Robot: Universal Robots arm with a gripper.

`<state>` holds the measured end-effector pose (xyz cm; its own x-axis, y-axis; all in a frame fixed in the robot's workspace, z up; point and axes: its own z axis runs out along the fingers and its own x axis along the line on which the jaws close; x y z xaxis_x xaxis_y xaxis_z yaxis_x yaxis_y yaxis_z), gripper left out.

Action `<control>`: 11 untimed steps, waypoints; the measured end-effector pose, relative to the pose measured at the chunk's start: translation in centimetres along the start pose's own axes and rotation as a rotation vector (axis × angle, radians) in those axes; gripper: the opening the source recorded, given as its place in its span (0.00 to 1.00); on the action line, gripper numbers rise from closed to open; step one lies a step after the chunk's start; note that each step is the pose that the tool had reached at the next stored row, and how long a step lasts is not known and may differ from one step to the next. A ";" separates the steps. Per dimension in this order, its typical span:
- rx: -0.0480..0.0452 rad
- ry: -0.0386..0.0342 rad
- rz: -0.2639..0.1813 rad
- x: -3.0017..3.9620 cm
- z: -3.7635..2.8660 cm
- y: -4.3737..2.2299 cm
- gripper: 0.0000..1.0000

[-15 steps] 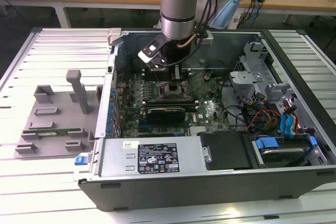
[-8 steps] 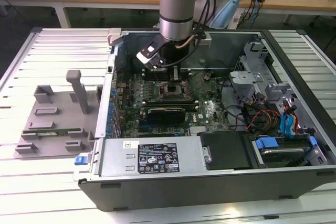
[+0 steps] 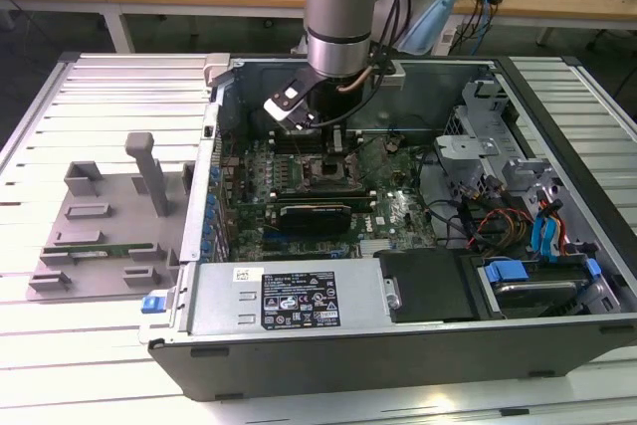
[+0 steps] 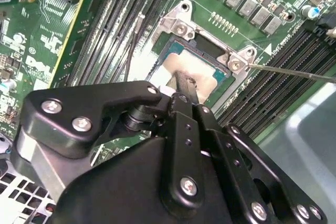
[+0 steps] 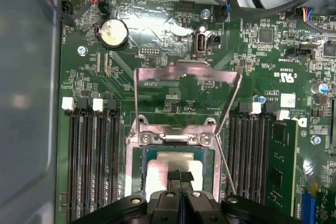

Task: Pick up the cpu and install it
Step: 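Place the cpu into insertion slot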

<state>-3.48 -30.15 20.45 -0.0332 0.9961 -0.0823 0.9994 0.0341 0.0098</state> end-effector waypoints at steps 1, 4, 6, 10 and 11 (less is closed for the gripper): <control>-0.0002 0.0005 0.000 -0.01 -0.22 0.01 0.11; 0.0014 -0.0016 0.000 -0.16 -1.69 0.00 0.11; 0.0013 -0.0016 0.000 -0.20 -2.11 0.00 0.11; 0.0013 -0.0016 0.000 -0.30 -3.31 0.01 0.11; 0.0014 -0.0016 0.000 -0.31 -3.50 0.01 0.11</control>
<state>-3.50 -30.18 23.96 -0.0333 0.9959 -0.0839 0.9994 0.0342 0.0084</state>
